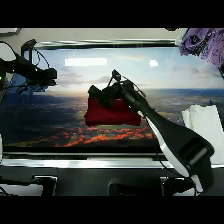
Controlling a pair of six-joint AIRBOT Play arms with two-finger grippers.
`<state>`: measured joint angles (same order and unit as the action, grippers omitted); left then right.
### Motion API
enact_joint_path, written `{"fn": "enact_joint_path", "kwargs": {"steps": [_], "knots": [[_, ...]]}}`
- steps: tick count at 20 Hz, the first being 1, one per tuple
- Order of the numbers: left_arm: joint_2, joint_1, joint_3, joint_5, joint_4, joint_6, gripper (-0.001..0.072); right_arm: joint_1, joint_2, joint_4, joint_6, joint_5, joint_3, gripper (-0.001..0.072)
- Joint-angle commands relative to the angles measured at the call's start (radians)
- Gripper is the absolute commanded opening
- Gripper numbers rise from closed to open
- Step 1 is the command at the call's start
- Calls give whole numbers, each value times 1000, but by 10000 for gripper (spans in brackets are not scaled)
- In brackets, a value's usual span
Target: Fold the clothes and pants, and hang the long-sleeved shirts on hangers.
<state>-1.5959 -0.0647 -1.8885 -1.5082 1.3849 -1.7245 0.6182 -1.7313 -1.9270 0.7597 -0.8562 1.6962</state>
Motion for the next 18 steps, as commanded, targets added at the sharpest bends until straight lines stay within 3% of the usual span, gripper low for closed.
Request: {"fn": "enact_joint_path", "kwargs": {"steps": [1, 6, 9, 13, 18], "knots": [[0, 0, 0, 0, 0, 0, 23, -83, 73, -3, 96, -118, 1, 552], [6, 1, 0, -3, 0, 0, 23, -426, 203, -22, 420, -386, -10, 554], [9, 1, 0, -3, 0, 0, 23, -655, 208, -214, 631, -455, -95, 554], [9, 1, 0, -3, 0, 0, 23, -822, 192, -359, 848, -435, -325, 553], [9, 1, 0, -3, 0, 0, 24, -819, 95, -522, 1068, -347, -511, 549]]}}
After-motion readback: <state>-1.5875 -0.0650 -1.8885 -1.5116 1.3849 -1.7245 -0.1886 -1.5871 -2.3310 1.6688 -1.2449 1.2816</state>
